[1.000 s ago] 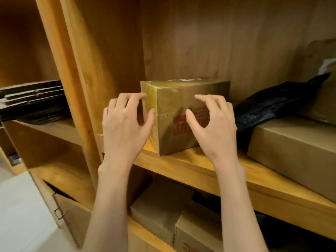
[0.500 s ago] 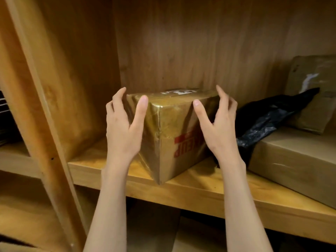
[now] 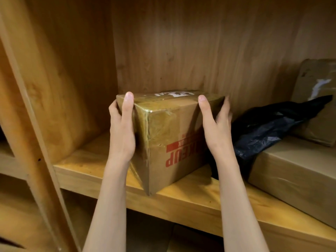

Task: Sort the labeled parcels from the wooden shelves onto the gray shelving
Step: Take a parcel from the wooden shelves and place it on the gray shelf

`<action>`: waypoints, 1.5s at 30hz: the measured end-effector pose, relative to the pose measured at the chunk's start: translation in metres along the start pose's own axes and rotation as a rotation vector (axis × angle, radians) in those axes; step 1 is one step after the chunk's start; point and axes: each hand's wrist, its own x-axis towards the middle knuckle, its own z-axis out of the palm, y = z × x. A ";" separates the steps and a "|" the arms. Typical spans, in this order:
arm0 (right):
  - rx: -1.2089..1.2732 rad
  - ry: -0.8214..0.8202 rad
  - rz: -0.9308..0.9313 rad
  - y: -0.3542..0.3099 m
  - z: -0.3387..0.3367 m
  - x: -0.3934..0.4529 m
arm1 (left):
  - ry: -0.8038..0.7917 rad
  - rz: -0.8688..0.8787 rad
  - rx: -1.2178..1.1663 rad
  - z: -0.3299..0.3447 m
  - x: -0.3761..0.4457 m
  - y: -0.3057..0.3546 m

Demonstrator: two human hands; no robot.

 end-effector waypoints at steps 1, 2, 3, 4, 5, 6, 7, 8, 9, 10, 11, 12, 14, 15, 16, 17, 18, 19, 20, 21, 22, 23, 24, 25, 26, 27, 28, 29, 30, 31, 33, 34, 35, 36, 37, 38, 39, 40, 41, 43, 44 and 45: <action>0.006 -0.002 -0.003 0.001 -0.001 -0.001 | 0.007 0.026 0.002 0.001 -0.002 0.000; 0.012 -0.006 -0.006 0.001 -0.001 -0.002 | 0.020 0.051 -0.002 0.001 -0.005 0.002; 0.021 -0.013 -0.011 0.000 -0.001 -0.003 | 0.039 0.067 -0.005 0.001 -0.007 0.003; 0.033 -0.019 -0.020 -0.001 -0.001 -0.006 | 0.058 0.076 -0.008 0.000 -0.009 0.004; 0.047 -0.024 -0.030 -0.002 0.000 -0.010 | 0.070 0.086 -0.012 -0.002 -0.011 0.006; 0.061 -0.026 -0.043 -0.004 0.001 -0.014 | 0.079 0.093 -0.014 -0.005 -0.012 0.007; 0.074 -0.024 -0.057 -0.007 0.001 -0.018 | 0.081 0.098 -0.020 -0.009 -0.014 0.009; 0.087 -0.021 -0.073 -0.009 0.002 -0.022 | 0.077 0.101 -0.031 -0.013 -0.016 0.010; 0.099 -0.016 -0.088 -0.012 0.003 -0.027 | 0.067 0.102 -0.049 -0.018 -0.018 0.011; 0.109 -0.012 -0.101 -0.015 0.004 -0.033 | 0.056 0.103 -0.069 -0.022 -0.020 0.013; 0.117 -0.005 -0.112 -0.018 0.005 -0.038 | 0.043 0.103 -0.086 -0.027 -0.023 0.016; 0.126 0.002 -0.123 -0.021 0.006 -0.044 | 0.032 0.105 -0.099 -0.033 -0.025 0.019; 0.149 0.016 -0.147 -0.029 0.010 -0.058 | 0.008 0.112 -0.143 -0.045 -0.031 0.026; 0.161 0.024 -0.161 -0.033 0.012 -0.066 | -0.006 0.119 -0.171 -0.051 -0.034 0.031; 0.171 0.033 -0.177 -0.036 0.014 -0.074 | -0.024 0.133 -0.200 -0.058 -0.039 0.035; 0.176 0.046 -0.194 -0.040 0.017 -0.083 | -0.047 0.155 -0.225 -0.067 -0.044 0.038; 0.174 0.061 -0.211 -0.043 0.020 -0.092 | -0.078 0.182 -0.235 -0.076 -0.049 0.043; 0.169 0.079 -0.223 -0.046 0.024 -0.101 | -0.112 0.208 -0.227 -0.086 -0.054 0.045; 0.162 0.097 -0.228 -0.049 0.028 -0.110 | -0.150 0.229 -0.211 -0.096 -0.059 0.047; 0.158 0.111 -0.228 -0.051 0.031 -0.120 | -0.186 0.240 -0.193 -0.107 -0.064 0.048; 0.155 0.120 -0.229 -0.053 0.034 -0.130 | -0.216 0.229 -0.184 -0.119 -0.068 0.049; 0.152 0.125 -0.228 -0.054 0.037 -0.141 | -0.244 0.197 -0.180 -0.130 -0.072 0.048; 0.152 0.128 -0.222 -0.056 0.040 -0.150 | -0.275 0.152 -0.170 -0.142 -0.074 0.046; 0.151 0.128 -0.212 -0.057 0.042 -0.160 | -0.307 0.106 -0.162 -0.153 -0.076 0.043; 0.147 0.127 -0.200 -0.059 0.044 -0.169 | -0.333 0.057 -0.153 -0.164 -0.079 0.041; 0.140 0.124 -0.189 -0.060 0.045 -0.177 | -0.350 0.005 -0.145 -0.175 -0.083 0.040; 0.132 0.122 -0.182 -0.061 0.046 -0.184 | -0.366 -0.035 -0.149 -0.183 -0.086 0.040; 0.130 0.120 -0.181 -0.063 0.046 -0.191 | -0.381 -0.058 -0.161 -0.190 -0.089 0.040; 0.139 0.117 -0.185 -0.066 0.047 -0.197 | -0.393 -0.067 -0.176 -0.196 -0.092 0.041; 0.158 0.106 -0.194 -0.068 0.046 -0.201 | -0.395 -0.068 -0.196 -0.199 -0.095 0.041; 0.190 0.090 -0.217 -0.072 0.047 -0.209 | -0.391 -0.055 -0.247 -0.205 -0.100 0.043; 0.201 0.083 -0.221 -0.073 0.047 -0.213 | -0.379 -0.040 -0.269 -0.207 -0.102 0.043; 0.208 0.074 -0.222 -0.073 0.047 -0.217 | -0.361 -0.023 -0.289 -0.209 -0.104 0.044; 0.213 0.063 -0.222 -0.073 0.048 -0.220 | -0.337 -0.003 -0.305 -0.211 -0.107 0.044; 0.216 0.053 -0.222 -0.073 0.048 -0.223 | -0.311 0.019 -0.313 -0.213 -0.109 0.045; 0.217 0.044 -0.220 -0.072 0.049 -0.225 | -0.291 0.042 -0.314 -0.214 -0.111 0.045; 0.220 0.037 -0.211 -0.071 0.050 -0.228 | -0.276 0.057 -0.313 -0.214 -0.113 0.046; 0.225 0.036 -0.192 -0.070 0.050 -0.230 | -0.266 0.066 -0.318 -0.214 -0.115 0.048; 0.237 0.038 -0.169 -0.070 0.049 -0.232 | -0.263 0.073 -0.328 -0.213 -0.117 0.049; 0.279 0.054 -0.114 -0.068 0.047 -0.237 | -0.254 0.076 -0.332 -0.209 -0.120 0.050; 0.315 0.068 -0.081 -0.068 0.044 -0.239 | -0.246 0.068 -0.329 -0.206 -0.123 0.050; 0.366 0.086 -0.044 -0.068 0.041 -0.241 | -0.232 0.060 -0.329 -0.203 -0.126 0.050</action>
